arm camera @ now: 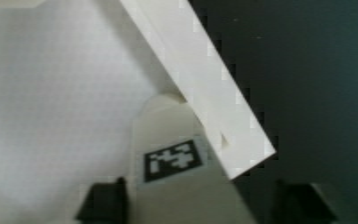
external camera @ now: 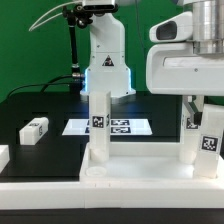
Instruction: Assemble desk
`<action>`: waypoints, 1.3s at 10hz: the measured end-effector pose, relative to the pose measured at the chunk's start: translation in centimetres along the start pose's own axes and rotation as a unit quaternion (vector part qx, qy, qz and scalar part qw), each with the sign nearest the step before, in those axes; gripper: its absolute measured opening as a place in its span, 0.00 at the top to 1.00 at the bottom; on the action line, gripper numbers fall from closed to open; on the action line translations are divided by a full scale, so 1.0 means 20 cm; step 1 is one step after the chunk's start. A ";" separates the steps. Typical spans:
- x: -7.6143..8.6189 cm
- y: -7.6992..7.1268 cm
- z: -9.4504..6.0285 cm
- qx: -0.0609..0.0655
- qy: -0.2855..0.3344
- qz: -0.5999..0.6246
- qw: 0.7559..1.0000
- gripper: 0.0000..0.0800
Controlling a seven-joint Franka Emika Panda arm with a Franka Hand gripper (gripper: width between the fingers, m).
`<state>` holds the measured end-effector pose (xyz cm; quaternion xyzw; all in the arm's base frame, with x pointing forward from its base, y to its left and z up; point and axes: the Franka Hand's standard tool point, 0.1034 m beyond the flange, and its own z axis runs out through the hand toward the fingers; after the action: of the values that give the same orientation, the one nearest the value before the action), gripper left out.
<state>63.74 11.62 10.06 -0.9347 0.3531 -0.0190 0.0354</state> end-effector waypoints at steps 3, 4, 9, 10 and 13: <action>-0.01 0.00 0.00 -0.001 -0.002 0.097 0.995 0.63; -0.01 0.00 0.00 0.000 -0.004 0.158 0.987 0.64; 0.00 -0.05 -0.01 0.021 -0.031 0.507 0.861 0.64; 0.01 -0.06 -0.01 0.028 -0.028 0.548 0.836 0.64; 0.01 -0.07 0.01 0.033 -0.029 0.600 0.798 0.64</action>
Offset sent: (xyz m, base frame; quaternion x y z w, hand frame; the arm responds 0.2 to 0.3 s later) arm 0.0000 0.0000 0.0000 0.0000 0.0000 0.1938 0.9810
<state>64.81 12.44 10.00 -0.5337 0.8415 0.0219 0.0804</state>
